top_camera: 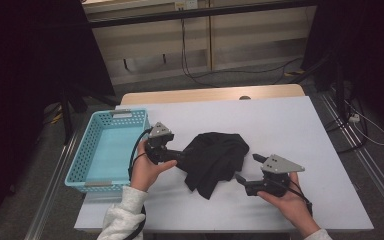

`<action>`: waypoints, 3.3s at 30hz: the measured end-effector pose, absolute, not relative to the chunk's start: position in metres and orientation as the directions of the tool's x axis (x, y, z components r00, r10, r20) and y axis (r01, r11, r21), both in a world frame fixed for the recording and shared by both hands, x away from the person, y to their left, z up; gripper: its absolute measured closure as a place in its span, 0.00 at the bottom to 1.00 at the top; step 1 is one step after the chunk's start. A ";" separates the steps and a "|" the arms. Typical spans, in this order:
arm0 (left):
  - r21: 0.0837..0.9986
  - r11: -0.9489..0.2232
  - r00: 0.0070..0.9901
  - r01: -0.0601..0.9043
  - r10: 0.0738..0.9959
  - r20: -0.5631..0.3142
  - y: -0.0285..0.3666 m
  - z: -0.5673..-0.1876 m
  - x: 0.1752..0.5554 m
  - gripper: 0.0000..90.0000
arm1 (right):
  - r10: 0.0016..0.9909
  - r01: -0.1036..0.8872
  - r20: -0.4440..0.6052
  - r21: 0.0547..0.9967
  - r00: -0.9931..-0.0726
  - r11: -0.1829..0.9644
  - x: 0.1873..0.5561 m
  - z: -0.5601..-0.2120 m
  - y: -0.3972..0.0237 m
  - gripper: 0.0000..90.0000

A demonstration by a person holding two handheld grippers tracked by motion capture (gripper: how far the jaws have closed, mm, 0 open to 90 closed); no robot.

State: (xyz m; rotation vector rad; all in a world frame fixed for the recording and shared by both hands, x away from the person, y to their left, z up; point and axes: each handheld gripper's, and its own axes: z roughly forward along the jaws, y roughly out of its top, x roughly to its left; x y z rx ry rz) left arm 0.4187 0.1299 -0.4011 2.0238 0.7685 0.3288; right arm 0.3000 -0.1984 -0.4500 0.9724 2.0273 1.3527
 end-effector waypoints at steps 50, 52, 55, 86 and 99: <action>0.808 -0.401 0.737 0.432 0.673 -0.060 0.127 -0.421 0.421 0.13 | 0.813 0.365 0.039 0.906 -0.581 0.217 0.315 -0.432 -0.228 0.42; 0.804 -0.395 0.734 0.444 0.675 -0.073 0.126 -0.422 0.420 0.13 | 0.805 0.370 0.029 0.898 -0.592 0.239 0.317 -0.435 -0.220 0.37; 0.806 -0.406 0.743 0.432 0.666 -0.063 0.124 -0.421 0.418 0.13 | 0.799 0.381 0.030 0.889 -0.601 0.253 0.322 -0.438 -0.209 0.35; 0.789 -0.427 0.759 0.441 0.646 -0.074 0.127 -0.434 0.402 0.10 | 0.760 0.497 0.054 0.786 -0.648 0.368 0.348 -0.465 -0.176 0.93; 0.755 -0.467 0.781 0.460 0.618 -0.094 0.121 -0.449 0.397 0.21 | 0.748 0.478 0.046 0.794 -0.662 0.375 0.333 -0.456 -0.182 0.93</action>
